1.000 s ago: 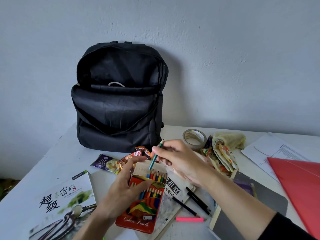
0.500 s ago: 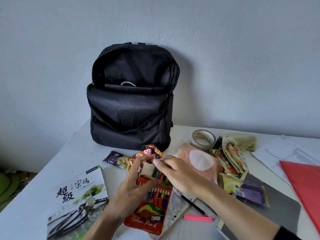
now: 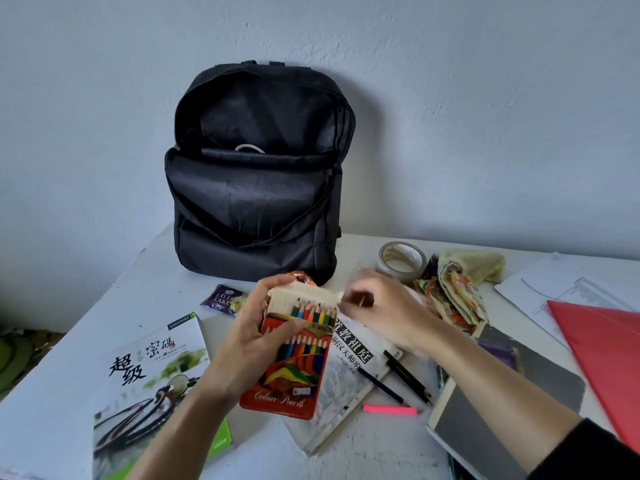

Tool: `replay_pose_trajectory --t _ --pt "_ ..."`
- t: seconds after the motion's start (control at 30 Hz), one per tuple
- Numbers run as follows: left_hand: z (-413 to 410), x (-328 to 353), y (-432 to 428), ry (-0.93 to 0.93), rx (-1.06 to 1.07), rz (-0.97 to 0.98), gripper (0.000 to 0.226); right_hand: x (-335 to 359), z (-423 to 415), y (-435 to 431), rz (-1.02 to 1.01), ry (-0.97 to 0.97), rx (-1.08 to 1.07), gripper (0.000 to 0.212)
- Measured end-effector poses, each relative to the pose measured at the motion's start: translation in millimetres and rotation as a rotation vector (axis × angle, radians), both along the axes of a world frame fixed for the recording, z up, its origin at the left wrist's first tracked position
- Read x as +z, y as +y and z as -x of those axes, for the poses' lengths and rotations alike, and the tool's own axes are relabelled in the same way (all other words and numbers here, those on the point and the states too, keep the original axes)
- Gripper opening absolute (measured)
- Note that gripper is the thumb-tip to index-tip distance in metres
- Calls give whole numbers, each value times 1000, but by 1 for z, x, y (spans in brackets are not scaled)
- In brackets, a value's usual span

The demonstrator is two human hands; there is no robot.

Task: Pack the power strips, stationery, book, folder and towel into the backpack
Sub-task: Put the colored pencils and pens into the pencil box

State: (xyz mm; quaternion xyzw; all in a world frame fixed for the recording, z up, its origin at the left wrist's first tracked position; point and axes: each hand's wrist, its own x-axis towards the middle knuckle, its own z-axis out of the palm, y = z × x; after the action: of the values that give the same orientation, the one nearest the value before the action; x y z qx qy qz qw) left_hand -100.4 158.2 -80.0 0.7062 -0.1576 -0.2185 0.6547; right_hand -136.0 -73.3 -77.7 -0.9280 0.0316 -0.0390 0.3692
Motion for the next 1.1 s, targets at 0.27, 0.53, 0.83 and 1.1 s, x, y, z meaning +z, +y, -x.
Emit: replay_pose_trajectory --t 0.27,0.53,0.83,1.1 --pt "-2 8 4 38 26 29 42 -23 25 3 538 402 124 35" --pt "-2 5 1 33 27 -17 43 -24 20 -7 297 330 79 12" --pt "-4 6 -8 -18 -28 -93 45 23 9 -1 -249 -111 -17 10" --pt "-3 16 -17 -62 -90 -84 49 42 4 2 -343 -13 102 15"
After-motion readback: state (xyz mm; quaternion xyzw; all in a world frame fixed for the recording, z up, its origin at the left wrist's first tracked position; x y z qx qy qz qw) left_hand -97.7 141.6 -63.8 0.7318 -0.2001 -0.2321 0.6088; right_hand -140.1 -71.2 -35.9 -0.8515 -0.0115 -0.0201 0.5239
